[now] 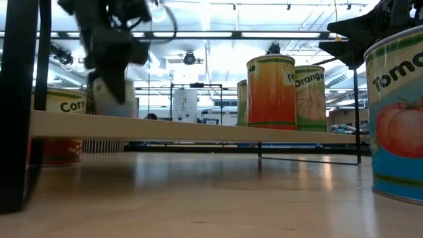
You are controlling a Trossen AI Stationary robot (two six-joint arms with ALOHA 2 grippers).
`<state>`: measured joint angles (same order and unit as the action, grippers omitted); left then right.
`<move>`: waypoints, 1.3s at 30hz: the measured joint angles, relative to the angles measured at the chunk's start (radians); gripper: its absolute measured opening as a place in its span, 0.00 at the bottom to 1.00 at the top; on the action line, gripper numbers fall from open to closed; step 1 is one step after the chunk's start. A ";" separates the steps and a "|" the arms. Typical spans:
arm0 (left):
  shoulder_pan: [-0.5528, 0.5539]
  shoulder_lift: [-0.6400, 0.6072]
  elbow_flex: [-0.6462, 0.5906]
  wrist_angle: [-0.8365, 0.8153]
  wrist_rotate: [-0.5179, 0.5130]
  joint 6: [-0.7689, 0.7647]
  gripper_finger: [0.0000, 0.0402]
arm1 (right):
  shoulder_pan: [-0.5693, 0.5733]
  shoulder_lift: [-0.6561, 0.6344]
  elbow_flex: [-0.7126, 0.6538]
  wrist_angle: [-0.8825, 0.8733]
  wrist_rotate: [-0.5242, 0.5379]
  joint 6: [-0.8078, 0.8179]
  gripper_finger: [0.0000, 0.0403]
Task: Pick and place cans onto a shelf
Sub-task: Put the canned peaches on the shelf
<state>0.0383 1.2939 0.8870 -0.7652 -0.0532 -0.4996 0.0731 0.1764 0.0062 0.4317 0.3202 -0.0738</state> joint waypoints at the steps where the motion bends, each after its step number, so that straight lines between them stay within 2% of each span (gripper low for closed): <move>1: 0.000 0.002 0.021 -0.001 -0.008 0.034 0.83 | 0.000 0.000 0.000 0.000 0.000 0.000 0.86; 8: -0.003 0.074 0.170 -0.003 -0.043 0.117 0.83 | 0.000 0.000 0.000 0.000 0.000 0.000 0.86; 17: -0.032 0.350 0.453 -0.096 0.033 0.266 0.83 | 0.000 0.000 0.000 0.000 0.000 0.000 0.86; 24: -0.036 0.509 0.649 -0.155 0.075 0.329 0.83 | 0.000 0.000 0.000 0.000 0.000 0.000 0.86; 30: -0.054 0.587 0.710 -0.148 0.080 0.360 0.83 | 0.000 0.000 0.000 0.000 0.000 0.000 0.86; 39: -0.079 0.625 0.711 -0.126 0.075 0.355 0.83 | 0.000 0.000 0.000 0.000 0.000 0.000 0.86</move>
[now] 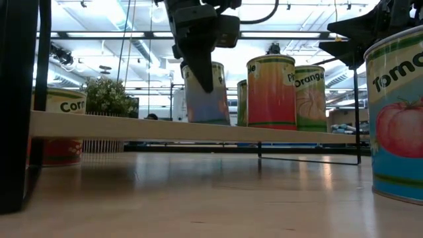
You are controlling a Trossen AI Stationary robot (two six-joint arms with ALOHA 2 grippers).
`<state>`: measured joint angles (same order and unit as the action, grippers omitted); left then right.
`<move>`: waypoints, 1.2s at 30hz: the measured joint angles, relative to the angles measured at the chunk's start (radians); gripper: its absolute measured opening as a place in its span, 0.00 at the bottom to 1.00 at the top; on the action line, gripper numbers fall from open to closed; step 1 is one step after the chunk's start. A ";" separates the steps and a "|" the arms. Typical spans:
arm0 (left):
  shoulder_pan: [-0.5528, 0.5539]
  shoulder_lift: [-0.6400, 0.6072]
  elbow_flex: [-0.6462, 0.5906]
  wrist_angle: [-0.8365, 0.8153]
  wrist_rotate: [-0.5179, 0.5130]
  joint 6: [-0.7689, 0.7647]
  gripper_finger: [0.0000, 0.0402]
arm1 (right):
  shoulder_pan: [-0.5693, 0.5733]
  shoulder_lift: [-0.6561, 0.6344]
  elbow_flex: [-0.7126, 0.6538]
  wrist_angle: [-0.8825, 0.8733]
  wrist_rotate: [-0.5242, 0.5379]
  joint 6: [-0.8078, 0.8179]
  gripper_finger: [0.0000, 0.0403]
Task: Pick and place cans onto a shelf
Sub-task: Put the canned peaches on the shelf
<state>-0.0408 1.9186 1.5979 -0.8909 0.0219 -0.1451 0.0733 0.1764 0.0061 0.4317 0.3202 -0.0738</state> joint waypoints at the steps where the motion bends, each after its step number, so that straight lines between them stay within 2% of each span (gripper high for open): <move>1: -0.003 0.000 0.000 0.002 -0.004 -0.004 0.83 | 0.000 0.000 0.000 0.000 0.000 0.000 0.86; 6: -0.019 0.000 -0.001 0.009 -0.074 -0.068 0.83 | 0.000 0.000 0.000 0.000 0.000 0.000 0.86; 15: -0.020 0.000 -0.001 0.006 -0.077 -0.018 0.84 | 0.000 0.000 0.000 0.000 0.000 0.000 0.86; 23: -0.022 -0.002 -0.002 0.006 -0.082 -0.015 0.98 | 0.000 0.000 0.000 0.000 0.000 0.000 0.86; 36: -0.018 -0.003 0.016 -0.077 -0.085 0.026 0.98 | 0.000 0.000 0.000 0.000 0.000 0.000 0.86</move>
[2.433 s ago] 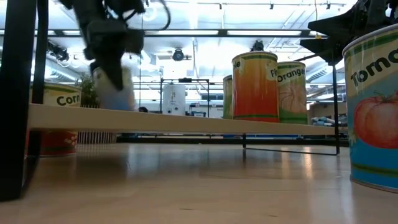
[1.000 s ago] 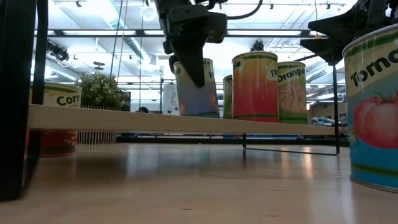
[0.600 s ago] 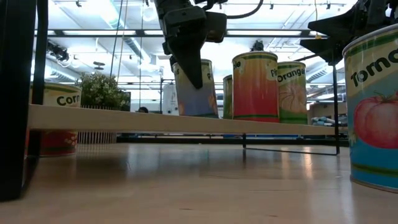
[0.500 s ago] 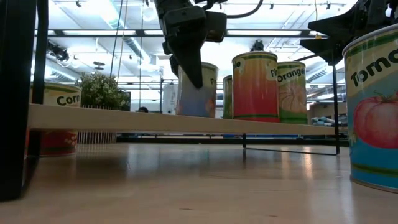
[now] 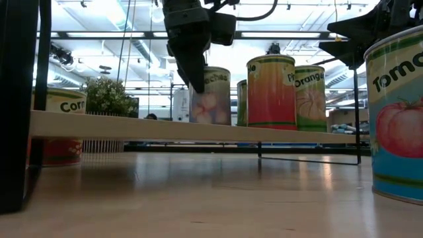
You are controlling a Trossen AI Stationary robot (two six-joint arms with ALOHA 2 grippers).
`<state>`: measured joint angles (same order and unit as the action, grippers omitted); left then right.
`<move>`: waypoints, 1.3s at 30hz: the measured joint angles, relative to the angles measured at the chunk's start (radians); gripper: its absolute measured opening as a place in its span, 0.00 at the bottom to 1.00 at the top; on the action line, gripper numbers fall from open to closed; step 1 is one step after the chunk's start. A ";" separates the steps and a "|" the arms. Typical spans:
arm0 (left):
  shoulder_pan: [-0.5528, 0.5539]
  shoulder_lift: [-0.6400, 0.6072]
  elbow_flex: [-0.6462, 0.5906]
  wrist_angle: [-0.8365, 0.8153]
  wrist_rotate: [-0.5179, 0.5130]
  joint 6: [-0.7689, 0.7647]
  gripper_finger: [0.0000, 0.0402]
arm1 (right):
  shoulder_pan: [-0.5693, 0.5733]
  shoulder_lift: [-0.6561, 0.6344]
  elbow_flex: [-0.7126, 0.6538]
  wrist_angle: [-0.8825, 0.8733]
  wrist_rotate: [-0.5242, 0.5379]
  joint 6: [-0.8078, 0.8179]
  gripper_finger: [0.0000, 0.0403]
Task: Pick and place cans onto a shelf
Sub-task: Put the canned peaches on the shelf
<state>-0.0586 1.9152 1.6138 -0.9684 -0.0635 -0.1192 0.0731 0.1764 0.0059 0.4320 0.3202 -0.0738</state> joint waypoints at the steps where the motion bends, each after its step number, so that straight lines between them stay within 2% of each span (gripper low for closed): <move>1: -0.002 0.000 0.000 0.000 0.000 0.000 0.98 | 0.000 0.000 0.000 0.000 0.000 0.000 0.86; 10: -0.009 0.000 0.000 0.002 0.001 -0.005 0.98 | 0.000 0.000 0.000 0.000 0.000 0.000 0.86; 22: -0.009 0.000 0.000 -0.102 -0.005 -0.079 0.98 | 0.000 0.000 0.000 0.000 0.000 0.000 0.86; 27: -0.010 0.000 0.000 -0.231 -0.064 -0.088 0.98 | 0.000 0.000 0.000 0.000 0.000 0.000 0.86; 31: -0.009 0.000 0.000 -0.220 -0.090 -0.154 0.98 | 0.000 0.000 0.000 0.000 0.000 0.000 0.86; 34: -0.009 0.000 0.000 -0.214 -0.100 -0.147 0.98 | 0.000 0.000 0.000 0.000 0.000 0.000 0.86; 39: -0.010 0.000 0.000 -0.199 -0.230 -0.113 0.98 | 0.000 0.000 0.000 0.000 0.000 0.000 0.86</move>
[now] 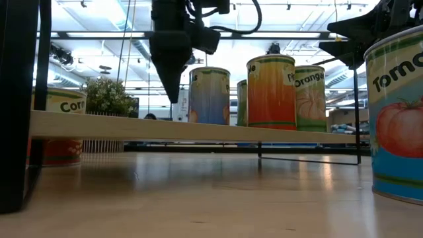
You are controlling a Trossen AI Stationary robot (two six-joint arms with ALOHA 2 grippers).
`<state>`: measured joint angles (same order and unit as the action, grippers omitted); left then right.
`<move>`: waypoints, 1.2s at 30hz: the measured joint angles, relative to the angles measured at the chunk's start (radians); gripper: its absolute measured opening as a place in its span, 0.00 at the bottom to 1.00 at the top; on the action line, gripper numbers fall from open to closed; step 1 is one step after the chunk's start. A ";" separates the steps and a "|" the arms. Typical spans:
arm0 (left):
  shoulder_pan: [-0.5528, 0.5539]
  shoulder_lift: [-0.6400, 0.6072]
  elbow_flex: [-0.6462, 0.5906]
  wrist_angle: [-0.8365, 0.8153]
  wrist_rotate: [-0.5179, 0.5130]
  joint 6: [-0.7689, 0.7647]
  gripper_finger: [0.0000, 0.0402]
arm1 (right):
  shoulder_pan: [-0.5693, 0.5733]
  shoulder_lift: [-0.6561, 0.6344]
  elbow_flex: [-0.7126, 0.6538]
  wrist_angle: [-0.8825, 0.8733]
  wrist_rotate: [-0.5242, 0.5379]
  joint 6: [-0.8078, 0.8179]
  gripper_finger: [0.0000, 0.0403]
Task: Pick and place cans onto a shelf
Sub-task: Put the canned peaches on the shelf, then put the canned corn on the shelf
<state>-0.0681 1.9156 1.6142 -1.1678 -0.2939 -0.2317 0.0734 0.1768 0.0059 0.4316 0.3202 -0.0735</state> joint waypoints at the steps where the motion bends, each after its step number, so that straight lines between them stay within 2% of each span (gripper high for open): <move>1: 0.000 0.000 0.000 0.002 -0.034 0.004 0.98 | 0.000 0.000 0.000 0.000 0.000 0.000 0.86; 7: 0.013 0.000 0.000 0.085 -0.176 0.015 0.98 | 0.000 0.000 0.000 0.000 0.000 0.000 0.86; 13: 0.039 0.000 0.000 0.121 -0.245 0.019 0.98 | 0.000 0.000 0.000 0.000 0.000 0.000 0.86; 20: 0.050 0.000 0.000 0.150 -0.238 0.016 0.98 | 0.000 0.000 0.000 0.000 0.000 0.000 0.86; 26: 0.048 0.001 0.000 0.200 -0.123 0.041 0.98 | 0.000 0.000 0.000 0.000 0.000 0.000 0.86; 29: 0.049 0.001 0.000 0.199 -0.104 0.045 0.98 | 0.000 0.000 0.000 0.000 0.000 0.000 0.86; 36: 0.049 -0.038 0.000 0.079 -0.075 -0.024 0.98 | 0.000 0.000 0.000 0.000 0.000 0.000 0.86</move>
<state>-0.0193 1.8779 1.6147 -1.0888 -0.3688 -0.2557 0.0734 0.1765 0.0059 0.4316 0.3202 -0.0738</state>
